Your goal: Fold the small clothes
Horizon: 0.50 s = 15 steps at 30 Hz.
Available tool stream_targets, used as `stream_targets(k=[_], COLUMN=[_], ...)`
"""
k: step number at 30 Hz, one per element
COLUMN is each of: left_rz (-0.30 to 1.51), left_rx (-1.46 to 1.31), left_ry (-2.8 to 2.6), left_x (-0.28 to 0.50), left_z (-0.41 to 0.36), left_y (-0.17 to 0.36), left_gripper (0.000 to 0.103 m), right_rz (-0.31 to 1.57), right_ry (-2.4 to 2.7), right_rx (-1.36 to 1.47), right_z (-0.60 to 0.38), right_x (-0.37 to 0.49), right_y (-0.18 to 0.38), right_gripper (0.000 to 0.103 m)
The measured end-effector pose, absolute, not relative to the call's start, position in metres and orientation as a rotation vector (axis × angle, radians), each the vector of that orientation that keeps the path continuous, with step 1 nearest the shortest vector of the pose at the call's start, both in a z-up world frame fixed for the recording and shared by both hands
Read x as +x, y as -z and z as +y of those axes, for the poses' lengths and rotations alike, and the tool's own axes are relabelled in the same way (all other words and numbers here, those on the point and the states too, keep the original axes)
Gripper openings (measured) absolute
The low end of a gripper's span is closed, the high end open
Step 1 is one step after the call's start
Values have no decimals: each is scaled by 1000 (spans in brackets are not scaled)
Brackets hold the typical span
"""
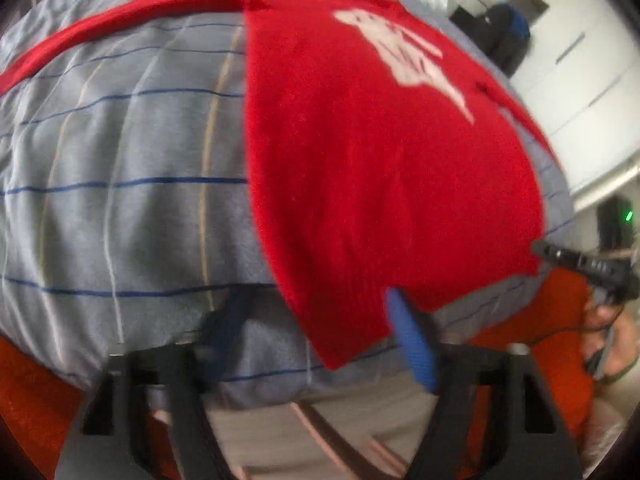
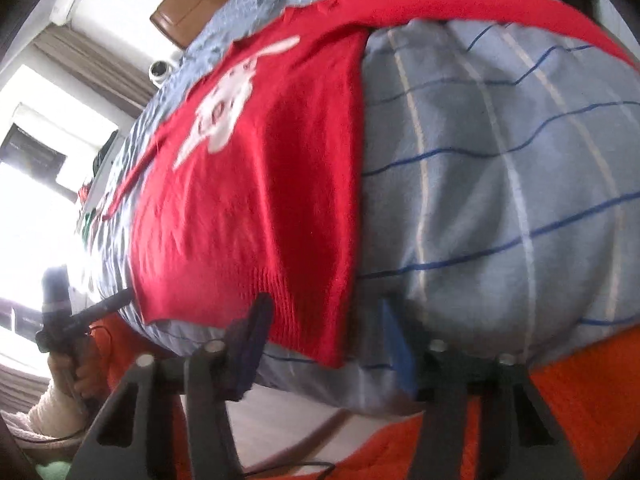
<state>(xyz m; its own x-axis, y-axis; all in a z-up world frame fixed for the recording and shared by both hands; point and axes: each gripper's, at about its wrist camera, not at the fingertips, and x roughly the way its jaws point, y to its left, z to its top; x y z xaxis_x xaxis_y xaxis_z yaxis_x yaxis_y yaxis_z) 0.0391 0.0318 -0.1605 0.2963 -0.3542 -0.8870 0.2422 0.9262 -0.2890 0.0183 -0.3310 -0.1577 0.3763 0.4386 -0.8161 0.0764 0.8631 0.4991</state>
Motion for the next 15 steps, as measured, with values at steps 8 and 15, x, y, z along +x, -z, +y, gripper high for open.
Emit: stream_targets(k=[8,15], left_rz=[1213,1193], left_rx=[-85,3], left_ry=[339,333], left_x=[36,47], left_z=[37,22], left_y=[169,171], left_gripper=[1,7], right_rz=[1216,1263], right_ry=[-89,-21], right_rx=[411,404], right_z=[-337,-336], right_x=[4,14], right_y=[149,170], right_gripper=[3,3])
